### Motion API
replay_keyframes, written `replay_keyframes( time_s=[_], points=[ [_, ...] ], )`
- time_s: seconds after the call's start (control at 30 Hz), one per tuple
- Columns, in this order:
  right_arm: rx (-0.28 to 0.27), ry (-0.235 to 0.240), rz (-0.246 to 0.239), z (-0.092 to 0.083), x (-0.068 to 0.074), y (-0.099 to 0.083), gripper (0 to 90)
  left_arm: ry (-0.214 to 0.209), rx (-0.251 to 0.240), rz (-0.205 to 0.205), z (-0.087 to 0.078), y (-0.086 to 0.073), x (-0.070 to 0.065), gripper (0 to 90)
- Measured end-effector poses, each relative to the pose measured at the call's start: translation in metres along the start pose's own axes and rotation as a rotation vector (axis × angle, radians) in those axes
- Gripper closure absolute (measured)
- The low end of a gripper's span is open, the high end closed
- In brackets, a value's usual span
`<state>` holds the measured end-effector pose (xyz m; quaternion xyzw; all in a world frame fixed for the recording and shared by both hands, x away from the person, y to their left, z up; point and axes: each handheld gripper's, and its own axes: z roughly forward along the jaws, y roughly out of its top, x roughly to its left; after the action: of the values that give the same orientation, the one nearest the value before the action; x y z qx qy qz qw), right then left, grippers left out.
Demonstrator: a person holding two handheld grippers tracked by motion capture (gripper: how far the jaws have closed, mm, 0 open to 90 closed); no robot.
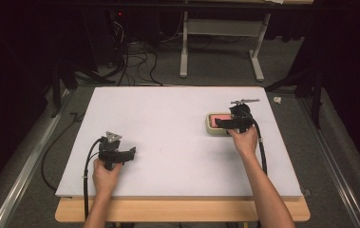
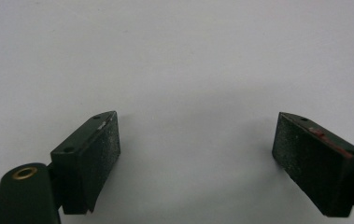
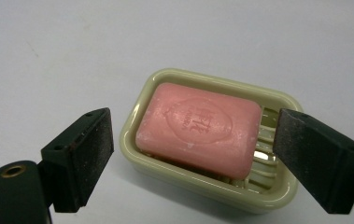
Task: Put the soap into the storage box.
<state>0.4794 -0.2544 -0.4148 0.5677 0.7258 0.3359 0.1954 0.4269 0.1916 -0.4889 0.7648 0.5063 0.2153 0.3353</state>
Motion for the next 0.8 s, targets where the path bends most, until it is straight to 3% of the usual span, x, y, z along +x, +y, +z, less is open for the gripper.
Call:
replay_keyframes(
  time_s=[0.8],
  points=[
    [-0.158,0.035,-0.012,-0.058,-0.001,-0.002,15.3,0.000,0.000,0.000,0.000,0.000,0.000,15.5]
  ],
)
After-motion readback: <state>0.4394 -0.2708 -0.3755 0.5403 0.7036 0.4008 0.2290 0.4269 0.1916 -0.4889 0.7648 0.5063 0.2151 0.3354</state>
